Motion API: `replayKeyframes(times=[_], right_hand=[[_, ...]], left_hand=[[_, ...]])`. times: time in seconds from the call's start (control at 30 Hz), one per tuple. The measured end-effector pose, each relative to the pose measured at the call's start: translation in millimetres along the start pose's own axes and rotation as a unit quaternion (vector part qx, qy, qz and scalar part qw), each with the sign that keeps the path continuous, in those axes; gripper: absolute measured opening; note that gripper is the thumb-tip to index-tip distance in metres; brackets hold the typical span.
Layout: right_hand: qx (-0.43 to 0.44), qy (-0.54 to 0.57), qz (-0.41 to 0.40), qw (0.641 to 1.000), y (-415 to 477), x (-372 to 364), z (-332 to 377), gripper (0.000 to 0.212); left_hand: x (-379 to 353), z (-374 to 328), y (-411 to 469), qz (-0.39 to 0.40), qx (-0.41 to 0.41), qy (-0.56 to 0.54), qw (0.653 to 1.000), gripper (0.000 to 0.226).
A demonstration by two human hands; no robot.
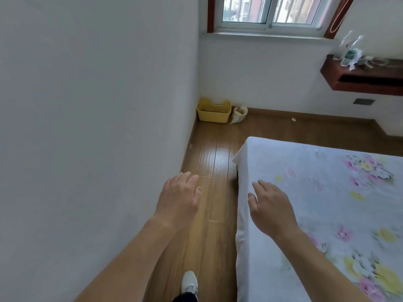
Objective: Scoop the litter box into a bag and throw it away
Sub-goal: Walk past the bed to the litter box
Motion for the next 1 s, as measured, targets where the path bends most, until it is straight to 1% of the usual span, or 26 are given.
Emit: replayKeyframes(times=[0.23,0.4,0.7,0.87,1.0], right_hand=[[-0.045,0.015,0.0,0.999,110.0,18.4,-9.2,0.025],[-0.07,0.023,-0.002,0.997,181.4,26.2,-39.0,0.025],[-0.101,0.052,-0.007,0.994,351.1,32.3,-118.5,0.023],[-0.089,0.066,-0.007,0.994,436.4,52.4,-152.3,0.022],[-0.081,0.079,0.005,0.994,499.3,61.9,-165.5,0.027]], left_hand=[[33.6,6.5,129.0,0.001,-0.041,-0.02,0.999,0.04],[45.1,-4.2,215.1,0.015,-0.064,-0.006,0.998,0.033],[65.4,-32.4,395.3,0.016,-0.057,-0.007,0.998,0.033],[85.8,-49.4,474.8,0.026,-0.048,-0.033,0.998,0.033],[99.1,-47.3,531.6,0.03,-0.041,-0.036,0.998,0.035]])
Point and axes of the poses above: each hand's wrist, its own y-axis towards the middle knuckle, its own x-axis out of the back of the hand, z = x × y, the point moved 4 cm from there along y, towards the middle knuckle, and after that the axes turned 11 degrees about z, right-handed, at the moved point
